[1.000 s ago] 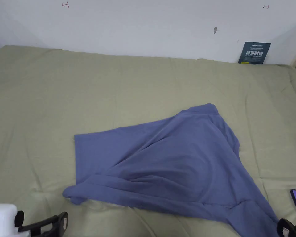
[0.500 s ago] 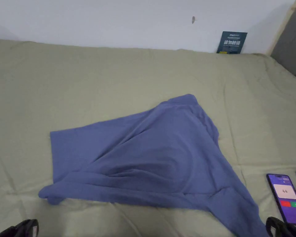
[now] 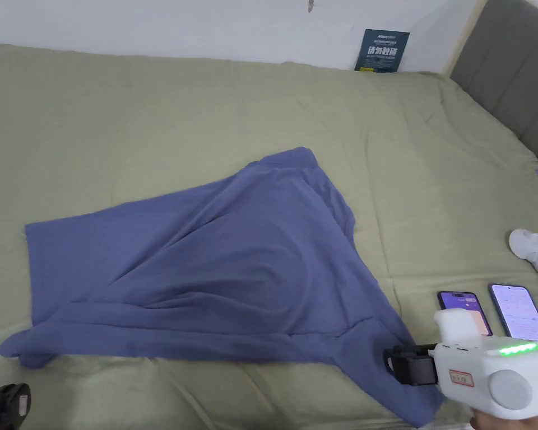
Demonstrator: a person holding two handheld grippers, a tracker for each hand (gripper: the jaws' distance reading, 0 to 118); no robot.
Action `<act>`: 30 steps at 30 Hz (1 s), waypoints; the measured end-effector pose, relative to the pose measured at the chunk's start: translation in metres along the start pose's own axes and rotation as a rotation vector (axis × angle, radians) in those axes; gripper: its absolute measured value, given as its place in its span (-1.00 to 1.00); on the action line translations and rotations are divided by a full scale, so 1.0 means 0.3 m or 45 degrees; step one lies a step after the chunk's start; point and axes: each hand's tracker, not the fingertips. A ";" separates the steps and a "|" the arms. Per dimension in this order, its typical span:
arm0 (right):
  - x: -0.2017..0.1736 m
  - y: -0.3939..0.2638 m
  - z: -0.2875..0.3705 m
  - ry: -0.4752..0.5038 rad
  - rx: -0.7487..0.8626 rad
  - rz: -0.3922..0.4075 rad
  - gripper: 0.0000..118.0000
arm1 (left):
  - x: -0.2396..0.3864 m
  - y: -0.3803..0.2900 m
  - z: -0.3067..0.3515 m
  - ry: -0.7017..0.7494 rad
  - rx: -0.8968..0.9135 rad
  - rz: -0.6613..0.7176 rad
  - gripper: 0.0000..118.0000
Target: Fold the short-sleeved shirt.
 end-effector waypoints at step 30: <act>-0.137 0.058 0.070 0.141 -0.026 0.021 -0.86 | -0.287 0.214 -0.437 0.033 -0.251 -0.066 1.00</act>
